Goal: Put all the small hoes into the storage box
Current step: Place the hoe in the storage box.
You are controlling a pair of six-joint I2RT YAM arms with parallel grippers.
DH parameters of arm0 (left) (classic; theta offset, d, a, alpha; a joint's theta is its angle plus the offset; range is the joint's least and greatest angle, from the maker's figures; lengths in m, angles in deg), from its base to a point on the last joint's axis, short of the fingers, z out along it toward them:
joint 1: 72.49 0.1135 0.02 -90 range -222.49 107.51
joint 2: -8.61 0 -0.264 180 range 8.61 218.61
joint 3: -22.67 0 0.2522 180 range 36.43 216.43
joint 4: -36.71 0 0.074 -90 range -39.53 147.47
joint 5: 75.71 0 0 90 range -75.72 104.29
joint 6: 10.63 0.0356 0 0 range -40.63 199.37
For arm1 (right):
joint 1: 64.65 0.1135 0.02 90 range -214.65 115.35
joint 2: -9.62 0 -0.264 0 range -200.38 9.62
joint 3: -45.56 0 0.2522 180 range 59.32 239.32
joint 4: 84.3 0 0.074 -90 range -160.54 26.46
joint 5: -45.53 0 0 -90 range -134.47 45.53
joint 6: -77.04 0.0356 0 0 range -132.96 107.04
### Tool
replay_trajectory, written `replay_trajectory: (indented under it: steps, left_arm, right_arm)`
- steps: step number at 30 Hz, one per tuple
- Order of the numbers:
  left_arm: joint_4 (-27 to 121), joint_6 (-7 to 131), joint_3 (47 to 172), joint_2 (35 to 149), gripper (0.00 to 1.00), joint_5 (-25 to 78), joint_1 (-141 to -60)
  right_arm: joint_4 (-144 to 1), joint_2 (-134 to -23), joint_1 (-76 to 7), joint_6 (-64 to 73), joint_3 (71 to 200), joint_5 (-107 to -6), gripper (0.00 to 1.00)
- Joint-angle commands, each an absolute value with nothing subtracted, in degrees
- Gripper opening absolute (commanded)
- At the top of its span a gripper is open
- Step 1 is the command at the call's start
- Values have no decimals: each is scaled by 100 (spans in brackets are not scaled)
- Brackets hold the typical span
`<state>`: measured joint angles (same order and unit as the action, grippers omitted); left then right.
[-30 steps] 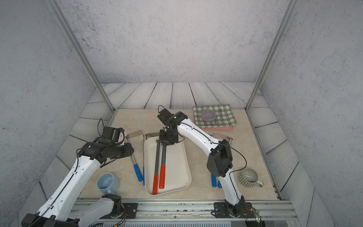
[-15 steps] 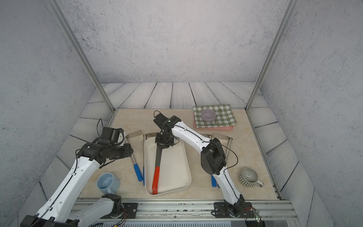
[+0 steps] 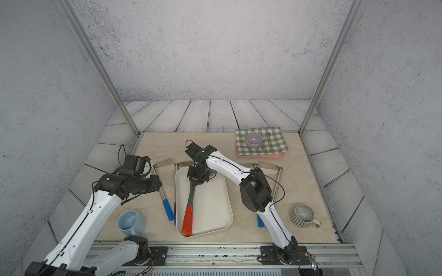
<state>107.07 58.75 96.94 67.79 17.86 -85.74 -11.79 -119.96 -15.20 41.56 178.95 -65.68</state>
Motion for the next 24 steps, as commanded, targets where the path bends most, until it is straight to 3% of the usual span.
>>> replay_trajectory:
  steps: [1,24]
  left_arm:
    - [10825,5977,9777,6717,44,1668,-8576]
    - [10777,5933,9709,6673,44,1692,-8576]
  right_arm:
    - [-1296,-12027,-1490,4241,17884,-6750,0]
    - [-1332,-12463,-1485,3950,17967,-6864,1]
